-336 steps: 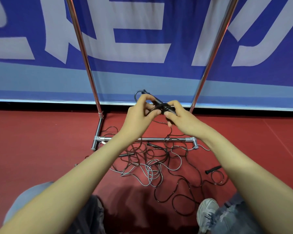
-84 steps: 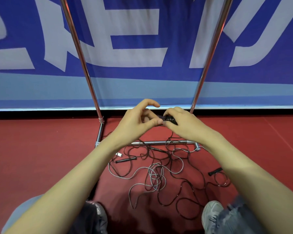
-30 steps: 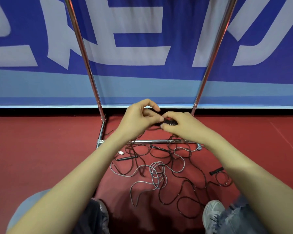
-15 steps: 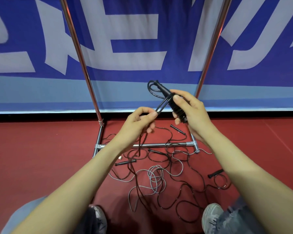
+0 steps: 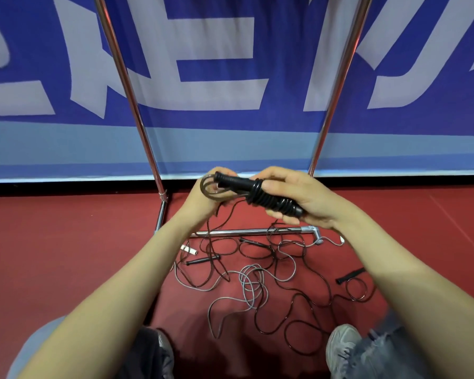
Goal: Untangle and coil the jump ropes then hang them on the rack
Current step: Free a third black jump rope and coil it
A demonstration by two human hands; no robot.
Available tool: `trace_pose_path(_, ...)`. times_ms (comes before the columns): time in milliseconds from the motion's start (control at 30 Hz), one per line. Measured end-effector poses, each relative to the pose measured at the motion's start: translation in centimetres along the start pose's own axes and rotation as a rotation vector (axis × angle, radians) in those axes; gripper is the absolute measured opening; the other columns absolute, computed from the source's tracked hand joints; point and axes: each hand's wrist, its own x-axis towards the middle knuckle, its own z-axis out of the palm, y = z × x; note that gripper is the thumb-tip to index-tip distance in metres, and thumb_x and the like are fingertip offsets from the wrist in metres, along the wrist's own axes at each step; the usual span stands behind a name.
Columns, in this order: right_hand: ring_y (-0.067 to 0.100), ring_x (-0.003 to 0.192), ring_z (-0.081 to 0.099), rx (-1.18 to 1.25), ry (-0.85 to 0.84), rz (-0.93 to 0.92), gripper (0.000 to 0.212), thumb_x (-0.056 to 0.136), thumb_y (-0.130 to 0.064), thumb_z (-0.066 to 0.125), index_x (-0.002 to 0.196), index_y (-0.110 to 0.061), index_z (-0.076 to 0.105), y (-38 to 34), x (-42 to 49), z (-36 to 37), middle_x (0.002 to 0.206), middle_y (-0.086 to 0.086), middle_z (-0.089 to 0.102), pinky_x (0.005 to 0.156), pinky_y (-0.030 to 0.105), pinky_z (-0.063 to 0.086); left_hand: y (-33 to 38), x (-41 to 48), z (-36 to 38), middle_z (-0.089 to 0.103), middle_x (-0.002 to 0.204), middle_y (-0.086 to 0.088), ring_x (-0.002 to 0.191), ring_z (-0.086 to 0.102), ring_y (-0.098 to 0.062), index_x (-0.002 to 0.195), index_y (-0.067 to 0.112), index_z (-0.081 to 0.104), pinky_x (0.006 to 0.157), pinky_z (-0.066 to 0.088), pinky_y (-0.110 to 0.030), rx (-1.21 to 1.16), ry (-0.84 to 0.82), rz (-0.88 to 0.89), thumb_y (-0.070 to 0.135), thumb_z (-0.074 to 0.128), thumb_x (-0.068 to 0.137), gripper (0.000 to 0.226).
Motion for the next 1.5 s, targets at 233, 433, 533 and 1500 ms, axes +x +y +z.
trace_pose_path(233, 0.024, 0.054, 0.062, -0.556, -0.066, 0.262, 0.056, 0.092, -0.025, 0.064, 0.137, -0.030, 0.030, 1.0, 0.2, -0.1, 0.079, 0.009, 0.058, 0.052, 0.033, 0.053, 1.3, 0.1, -0.2, 0.075, 0.076, -0.006, 0.067, 0.064, -0.013, 0.098, 0.013, 0.053, 0.071, 0.050, -0.029, 0.203, -0.049, -0.045, 0.001, 0.079, 0.074, 0.038)
trace_pose_path(433, 0.015, 0.053, 0.066, -0.787, 0.266, 0.062, 0.027, 0.097, -0.028, 0.053, 0.124, -0.026, 0.055, 2.2, 1.3, -0.1, 0.073, 0.006, 0.065, 0.051, 0.030, 0.055, 1.9, -0.7, 2.0, 0.073, 0.074, -0.003, 0.057, 0.060, -0.007, 0.094, 0.013, 0.052, 0.058, 0.044, -0.017, 0.076, 0.103, 0.070, 0.001, 0.073, 0.081, 0.027)
trace_pose_path(533, 0.003, 0.043, 0.056, -0.710, 0.474, -0.069, 0.025, 0.098, -0.025, 0.053, 0.122, -0.026, 0.056, 2.0, 1.5, -0.4, 0.068, 0.000, 0.060, 0.048, 0.020, 0.045, 2.1, -0.9, 2.5, 0.073, 0.091, -0.004, 0.052, 0.051, -0.011, 0.101, 0.013, 0.051, 0.049, 0.040, -0.020, -0.039, 0.117, 0.064, 0.004, 0.068, 0.086, 0.025)
trace_pose_path(1500, 0.023, 0.052, 0.049, -0.026, -0.029, -0.084, 0.024, 0.089, -0.023, 0.053, 0.110, -0.022, 0.065, 0.8, 0.0, 0.2, 0.078, 0.024, 0.048, 0.036, 0.021, 0.039, 0.7, -0.4, -1.3, 0.060, 0.067, 0.000, 0.055, 0.049, -0.009, 0.099, 0.008, 0.060, 0.056, 0.042, -0.020, -0.033, -0.075, -0.119, 0.003, 0.080, 0.065, 0.039)
